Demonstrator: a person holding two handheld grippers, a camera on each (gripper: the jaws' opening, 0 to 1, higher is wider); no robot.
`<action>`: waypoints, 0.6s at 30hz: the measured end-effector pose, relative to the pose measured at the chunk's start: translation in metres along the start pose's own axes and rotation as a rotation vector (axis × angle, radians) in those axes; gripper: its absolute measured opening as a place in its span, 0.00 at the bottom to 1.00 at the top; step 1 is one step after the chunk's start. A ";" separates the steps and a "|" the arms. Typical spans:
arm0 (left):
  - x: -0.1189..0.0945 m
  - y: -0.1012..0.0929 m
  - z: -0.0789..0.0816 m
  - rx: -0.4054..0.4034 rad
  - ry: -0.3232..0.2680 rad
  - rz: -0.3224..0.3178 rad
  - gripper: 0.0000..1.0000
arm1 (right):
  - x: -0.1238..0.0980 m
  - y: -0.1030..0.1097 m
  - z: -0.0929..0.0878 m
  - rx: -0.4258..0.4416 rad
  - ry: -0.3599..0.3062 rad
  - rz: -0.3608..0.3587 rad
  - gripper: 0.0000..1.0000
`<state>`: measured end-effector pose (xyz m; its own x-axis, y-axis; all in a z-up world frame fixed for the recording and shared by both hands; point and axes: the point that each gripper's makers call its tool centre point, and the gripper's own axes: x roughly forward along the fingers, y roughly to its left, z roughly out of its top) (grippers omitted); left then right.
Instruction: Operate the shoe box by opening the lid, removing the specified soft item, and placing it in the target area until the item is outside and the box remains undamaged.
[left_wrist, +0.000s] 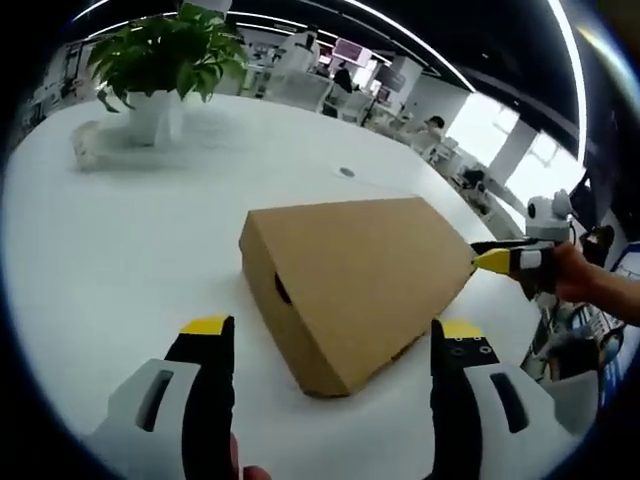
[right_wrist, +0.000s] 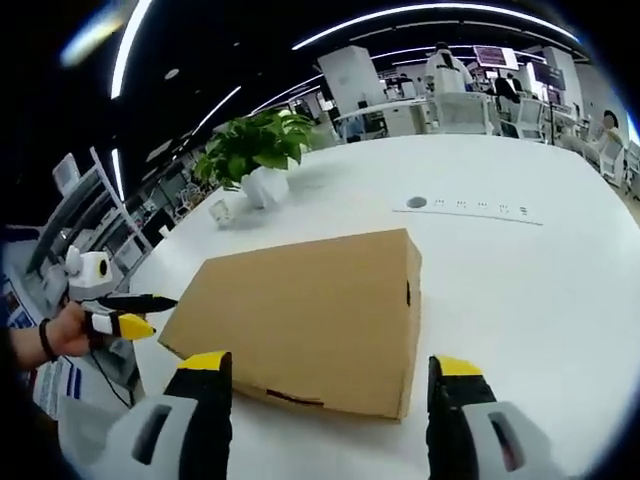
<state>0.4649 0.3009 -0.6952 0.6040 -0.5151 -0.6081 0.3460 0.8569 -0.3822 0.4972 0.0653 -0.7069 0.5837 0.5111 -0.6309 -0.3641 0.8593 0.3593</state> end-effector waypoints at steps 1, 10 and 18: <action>0.002 0.000 0.000 0.000 0.003 0.000 0.79 | 0.001 0.000 0.000 0.003 0.002 0.003 0.79; 0.019 0.003 -0.003 -0.013 0.029 -0.014 0.78 | 0.014 -0.007 -0.004 -0.007 0.039 0.001 0.78; 0.033 -0.001 -0.011 0.012 0.078 -0.025 0.75 | 0.025 -0.005 -0.005 -0.001 0.059 0.019 0.77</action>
<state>0.4769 0.2833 -0.7223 0.5374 -0.5359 -0.6512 0.3694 0.8437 -0.3895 0.5099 0.0738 -0.7278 0.5325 0.5254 -0.6637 -0.3752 0.8493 0.3713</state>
